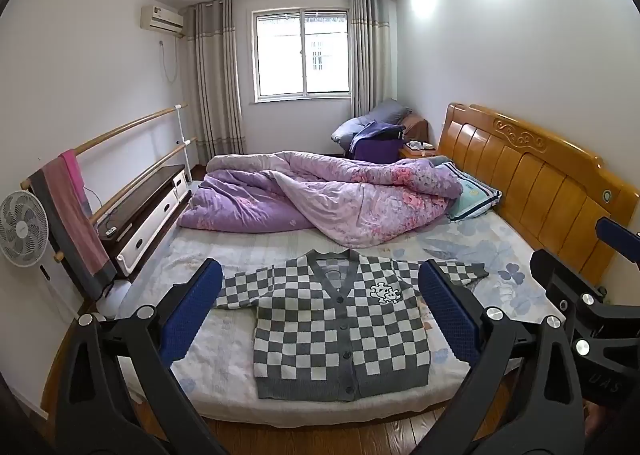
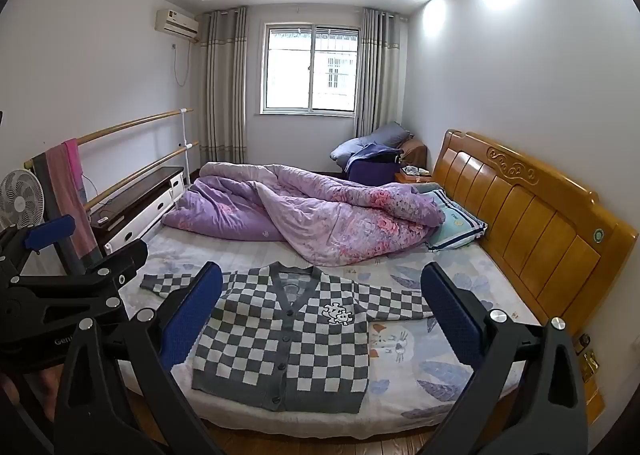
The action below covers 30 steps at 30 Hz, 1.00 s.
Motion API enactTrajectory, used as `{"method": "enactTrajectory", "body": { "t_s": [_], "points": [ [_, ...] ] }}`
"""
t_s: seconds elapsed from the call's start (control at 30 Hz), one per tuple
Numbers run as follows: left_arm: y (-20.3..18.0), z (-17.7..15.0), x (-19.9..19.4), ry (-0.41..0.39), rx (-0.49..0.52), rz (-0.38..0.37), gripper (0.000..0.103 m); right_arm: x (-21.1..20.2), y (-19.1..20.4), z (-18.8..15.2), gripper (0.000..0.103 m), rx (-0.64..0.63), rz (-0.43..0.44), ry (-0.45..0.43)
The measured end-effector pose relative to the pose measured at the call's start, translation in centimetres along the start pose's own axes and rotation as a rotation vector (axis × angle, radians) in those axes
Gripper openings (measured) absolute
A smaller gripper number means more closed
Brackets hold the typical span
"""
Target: Fold large clothes
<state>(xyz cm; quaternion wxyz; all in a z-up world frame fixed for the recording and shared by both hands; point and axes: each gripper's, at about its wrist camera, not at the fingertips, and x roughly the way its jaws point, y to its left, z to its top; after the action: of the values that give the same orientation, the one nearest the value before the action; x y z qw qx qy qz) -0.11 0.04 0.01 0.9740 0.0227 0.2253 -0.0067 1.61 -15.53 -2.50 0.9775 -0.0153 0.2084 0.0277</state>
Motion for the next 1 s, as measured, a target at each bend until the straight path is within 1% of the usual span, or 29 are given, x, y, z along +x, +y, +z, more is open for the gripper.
{"method": "enactTrajectory", "body": {
  "t_s": [0.23,0.27,0.9,1.0],
  "points": [
    [0.0,-0.4,-0.8,0.005,-0.005,0.006,0.098,0.1,-0.3,-0.1,0.096,0.005,0.003,0.003],
    [0.1,0.1,-0.2,0.026,0.0,-0.01,0.098,0.1,-0.4,-0.1,0.096,0.005,0.003,0.003],
    [-0.4,-0.5,-0.1,0.025,0.001,-0.011,0.098,0.3,-0.2,-0.1,0.096,0.004,0.001,0.011],
    [-0.1,-0.1,0.2,0.028,-0.002,-0.01,0.098,0.3,-0.2,-0.1,0.096,0.003,0.0,0.01]
  ]
}}
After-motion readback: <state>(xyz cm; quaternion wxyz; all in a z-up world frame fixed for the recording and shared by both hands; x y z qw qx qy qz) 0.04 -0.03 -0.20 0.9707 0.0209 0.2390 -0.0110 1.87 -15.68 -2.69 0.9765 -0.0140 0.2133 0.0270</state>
